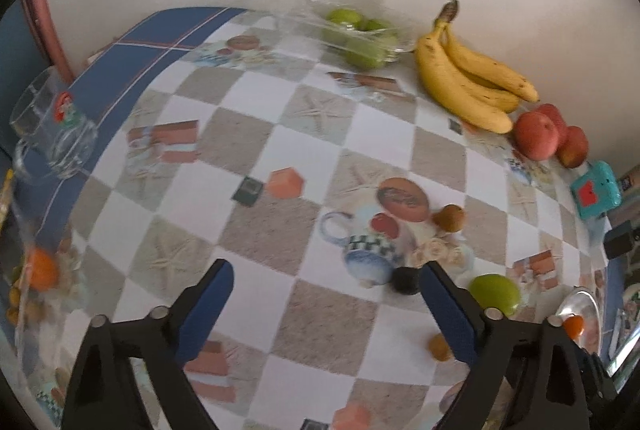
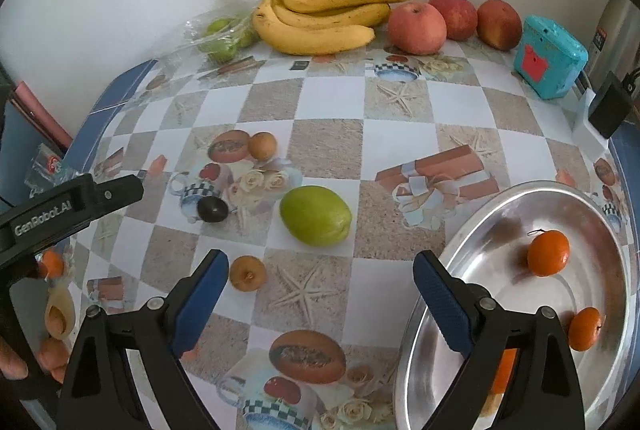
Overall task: Organize fruits
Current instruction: 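Grasp a dark plum with the left tool while the right tool grasps the green mango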
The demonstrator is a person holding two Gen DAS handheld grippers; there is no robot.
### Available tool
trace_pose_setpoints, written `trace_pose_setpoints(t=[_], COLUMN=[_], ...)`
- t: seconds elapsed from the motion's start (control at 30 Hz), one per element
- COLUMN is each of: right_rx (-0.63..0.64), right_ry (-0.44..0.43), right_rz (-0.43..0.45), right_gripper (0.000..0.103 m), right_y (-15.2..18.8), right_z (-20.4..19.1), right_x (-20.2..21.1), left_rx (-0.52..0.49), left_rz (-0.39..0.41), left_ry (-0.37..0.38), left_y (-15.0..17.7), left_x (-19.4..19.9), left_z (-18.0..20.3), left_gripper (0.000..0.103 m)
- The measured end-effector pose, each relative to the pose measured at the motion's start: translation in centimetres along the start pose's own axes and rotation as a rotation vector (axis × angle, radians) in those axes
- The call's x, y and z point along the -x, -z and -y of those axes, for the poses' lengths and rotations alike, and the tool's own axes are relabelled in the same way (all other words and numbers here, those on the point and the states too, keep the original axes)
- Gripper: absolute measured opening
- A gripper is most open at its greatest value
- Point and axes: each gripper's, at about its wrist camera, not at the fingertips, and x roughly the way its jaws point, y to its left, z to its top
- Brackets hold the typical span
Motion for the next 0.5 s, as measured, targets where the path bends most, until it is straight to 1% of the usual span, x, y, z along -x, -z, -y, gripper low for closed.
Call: trace_pose_setpoints(t=[0.27,0.37,0.47,0.5], right_rx=[-0.032,-0.037,-0.040,-0.040], right_ry=[0.002,0.005,0.002,0.005], right_rz=[0.002,0.001,0.002,0.003], right_gripper=[0.094,0.094,0.093,0.091], right_y=[-0.8,-1.0,-1.5,-1.6], right_z=[0.9,1.0,1.1,1.1], right_x=[-1.6,-2.0,-2.7,-2.9], left_rx=[-0.033,-0.024,-0.018,-0.018], left_rz=[0.003,-0.009,-0.024,-0.026], left_ry=[0.059,0.077,0.093,0.096], left_y=[-0.1,-0.2,-0.2,-0.2], left_x=[-1.1,-1.9,-2.7,-2.8], left_z=[1.8,2.0,2.3,2.3], left_gripper=[0.075,0.073,0.066,0.065])
